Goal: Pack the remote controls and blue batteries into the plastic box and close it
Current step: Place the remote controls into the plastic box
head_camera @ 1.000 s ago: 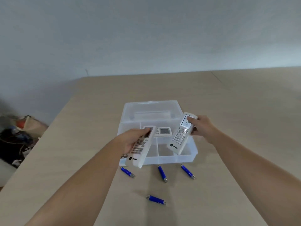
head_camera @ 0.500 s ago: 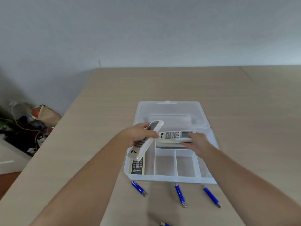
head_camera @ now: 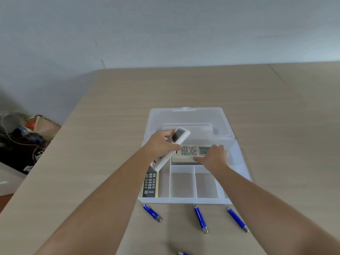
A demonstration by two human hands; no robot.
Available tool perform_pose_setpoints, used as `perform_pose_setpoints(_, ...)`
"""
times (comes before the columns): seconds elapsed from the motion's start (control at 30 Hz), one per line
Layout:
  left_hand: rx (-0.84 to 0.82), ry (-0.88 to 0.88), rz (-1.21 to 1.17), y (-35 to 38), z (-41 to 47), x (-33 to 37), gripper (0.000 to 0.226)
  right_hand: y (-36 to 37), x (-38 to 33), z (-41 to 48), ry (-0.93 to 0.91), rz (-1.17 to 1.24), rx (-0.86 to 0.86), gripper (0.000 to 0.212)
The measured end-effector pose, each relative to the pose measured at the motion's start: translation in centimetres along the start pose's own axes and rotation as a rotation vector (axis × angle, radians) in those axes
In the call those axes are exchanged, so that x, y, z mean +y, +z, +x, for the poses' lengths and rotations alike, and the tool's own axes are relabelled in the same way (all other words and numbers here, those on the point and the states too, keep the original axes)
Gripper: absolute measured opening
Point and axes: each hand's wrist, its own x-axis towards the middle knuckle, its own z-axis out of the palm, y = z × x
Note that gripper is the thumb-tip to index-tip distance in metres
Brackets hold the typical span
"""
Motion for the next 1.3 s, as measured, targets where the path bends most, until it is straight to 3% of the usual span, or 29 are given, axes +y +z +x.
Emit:
perform_pose_setpoints(0.2,0.026,0.203,0.271,2.0,0.4,1.3,0.068,-1.0,1.2,-0.7,-0.097,0.002,0.011,0.062)
perform_pose_setpoints(0.3,-0.026,0.266,0.415,3.5,1.3,2.0,0.077,-2.7,2.9,-0.8,-0.228,-0.056,0.209,0.051)
perform_pose_setpoints(0.37,-0.062,0.321,0.553,4.8,1.9,2.5,0.073,-3.5,4.5,-0.7,-0.235,-0.037,0.312,0.055)
perform_pose_setpoints(0.47,-0.109,0.362,0.726,6.6,2.7,2.7,0.075,-3.7,6.8,-0.5,-0.093,0.055,0.178,0.061)
perform_pose_setpoints(0.57,-0.141,0.375,0.83,7.8,3.4,2.2,0.071,-3.3,8.0,0.0,-0.035,0.145,0.036,0.053)
perform_pose_setpoints(0.73,-0.126,0.406,0.943,8.1,4.1,0.8,0.066,-2.8,8.6,0.7,-0.031,0.141,0.07,0.056)
perform_pose_setpoints(1.03,-0.113,0.451,0.9,9.3,4.4,1.1,0.066,-2.6,8.5,0.6,-0.04,0.123,0.084,0.055)
perform_pose_setpoints(1.3,0.037,0.477,1.013,8.4,4.8,0.4,0.048,-2.6,8.6,0.5,-0.047,0.106,0.068,0.062)
